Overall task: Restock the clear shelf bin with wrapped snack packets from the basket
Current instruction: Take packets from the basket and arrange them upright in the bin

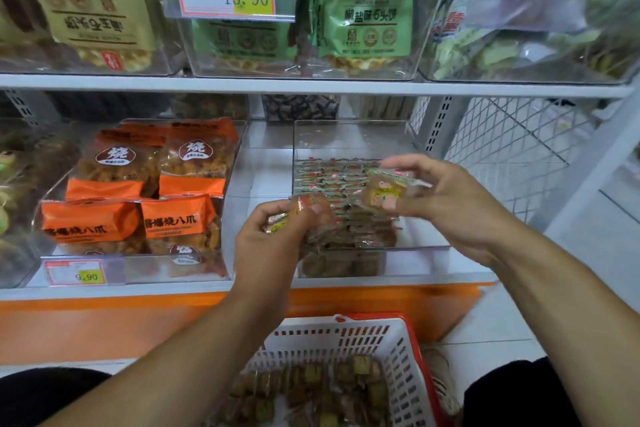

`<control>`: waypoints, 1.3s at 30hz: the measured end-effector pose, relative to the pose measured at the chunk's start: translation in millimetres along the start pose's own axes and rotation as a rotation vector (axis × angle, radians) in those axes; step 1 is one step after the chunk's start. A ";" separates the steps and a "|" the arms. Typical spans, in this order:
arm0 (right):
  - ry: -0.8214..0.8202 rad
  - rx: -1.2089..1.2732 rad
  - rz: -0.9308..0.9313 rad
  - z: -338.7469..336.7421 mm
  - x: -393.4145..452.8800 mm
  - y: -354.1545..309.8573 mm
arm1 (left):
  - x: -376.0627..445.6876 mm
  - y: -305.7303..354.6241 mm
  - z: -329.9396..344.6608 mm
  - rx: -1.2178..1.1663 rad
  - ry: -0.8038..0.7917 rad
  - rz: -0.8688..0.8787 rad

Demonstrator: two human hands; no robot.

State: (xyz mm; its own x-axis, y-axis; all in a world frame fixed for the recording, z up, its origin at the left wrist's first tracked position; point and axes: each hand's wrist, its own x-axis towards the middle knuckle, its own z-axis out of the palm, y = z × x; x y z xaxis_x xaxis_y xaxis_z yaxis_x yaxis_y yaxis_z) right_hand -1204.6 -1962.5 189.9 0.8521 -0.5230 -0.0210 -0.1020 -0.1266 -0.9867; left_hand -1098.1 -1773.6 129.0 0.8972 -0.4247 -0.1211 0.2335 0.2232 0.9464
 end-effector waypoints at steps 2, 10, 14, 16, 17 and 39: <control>0.148 -0.513 -0.094 -15.0 14.2 9.3 | -0.8 -2.6 -1.0 0.029 -0.024 -0.019; -0.052 -0.734 0.240 -13.1 48.3 54.6 | -6.0 -8.9 4.2 0.058 -0.108 -0.058; -0.091 -0.809 0.351 -10.6 56.9 66.1 | -3.1 -16.2 1.0 0.066 -0.123 -0.088; -0.088 -0.858 0.359 -6.9 59.0 70.8 | -2.6 -17.3 -0.8 0.070 -0.133 -0.097; -0.065 -0.874 0.360 -4.8 59.6 71.4 | -2.7 -17.6 -1.8 0.072 -0.142 -0.101; -0.231 -0.171 0.124 26.4 -10.0 10.8 | -8.7 2.3 -5.9 -0.037 -0.285 -0.164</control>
State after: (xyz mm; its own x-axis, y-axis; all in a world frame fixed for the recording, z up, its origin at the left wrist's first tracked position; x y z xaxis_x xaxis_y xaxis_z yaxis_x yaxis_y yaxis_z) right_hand -1200.7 -1936.4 175.2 0.9198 -0.3407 -0.1949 -0.2807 -0.2241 -0.9333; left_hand -1103.1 -1764.2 130.5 0.7064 -0.6852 -0.1773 0.3842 0.1608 0.9091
